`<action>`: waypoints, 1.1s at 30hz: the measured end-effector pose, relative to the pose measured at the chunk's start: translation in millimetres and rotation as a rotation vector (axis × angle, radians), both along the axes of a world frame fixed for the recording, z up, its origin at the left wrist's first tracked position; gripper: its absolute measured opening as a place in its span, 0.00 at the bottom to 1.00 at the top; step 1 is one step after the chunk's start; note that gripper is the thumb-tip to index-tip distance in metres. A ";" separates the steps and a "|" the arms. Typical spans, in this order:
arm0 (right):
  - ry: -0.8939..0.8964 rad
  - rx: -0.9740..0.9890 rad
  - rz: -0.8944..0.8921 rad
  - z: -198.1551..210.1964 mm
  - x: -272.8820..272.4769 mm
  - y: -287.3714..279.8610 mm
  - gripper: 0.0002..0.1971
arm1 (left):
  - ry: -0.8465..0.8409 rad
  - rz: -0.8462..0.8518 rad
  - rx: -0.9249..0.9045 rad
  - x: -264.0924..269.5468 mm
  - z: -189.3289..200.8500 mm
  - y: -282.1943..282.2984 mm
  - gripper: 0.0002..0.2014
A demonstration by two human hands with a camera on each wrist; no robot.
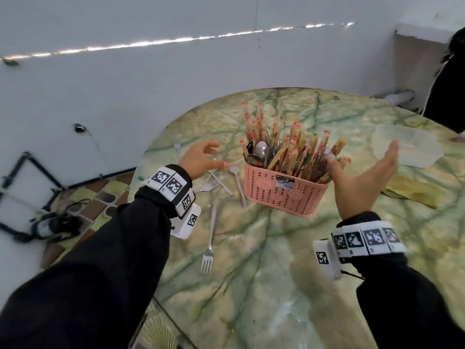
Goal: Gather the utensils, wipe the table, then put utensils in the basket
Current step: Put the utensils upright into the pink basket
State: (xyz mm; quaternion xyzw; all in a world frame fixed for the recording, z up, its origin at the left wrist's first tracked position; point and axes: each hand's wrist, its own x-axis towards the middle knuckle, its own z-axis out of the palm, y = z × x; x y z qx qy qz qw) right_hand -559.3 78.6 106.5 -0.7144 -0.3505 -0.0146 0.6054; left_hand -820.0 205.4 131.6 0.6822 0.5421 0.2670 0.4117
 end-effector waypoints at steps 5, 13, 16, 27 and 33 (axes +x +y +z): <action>-0.505 0.299 0.100 -9.1 -72.3 -4.9 0.33 | 0.072 0.050 0.020 -57.6 -13.5 -0.6 0.22; -0.955 -0.507 1.051 -106.4 -163.8 26.8 0.23 | 0.408 -0.019 -0.093 -108.7 -88.0 11.6 0.20; -1.050 -0.747 1.159 -118.0 -177.4 42.6 0.18 | 0.543 -0.105 -0.090 -105.4 -101.4 21.4 0.21; -1.353 -0.808 1.157 -109.4 -192.2 82.3 0.15 | 0.869 -0.341 0.089 -79.3 -129.2 61.3 0.13; -1.111 -1.068 1.227 -92.8 -193.8 90.8 0.11 | 0.941 -0.488 0.069 -77.8 -127.2 72.5 0.14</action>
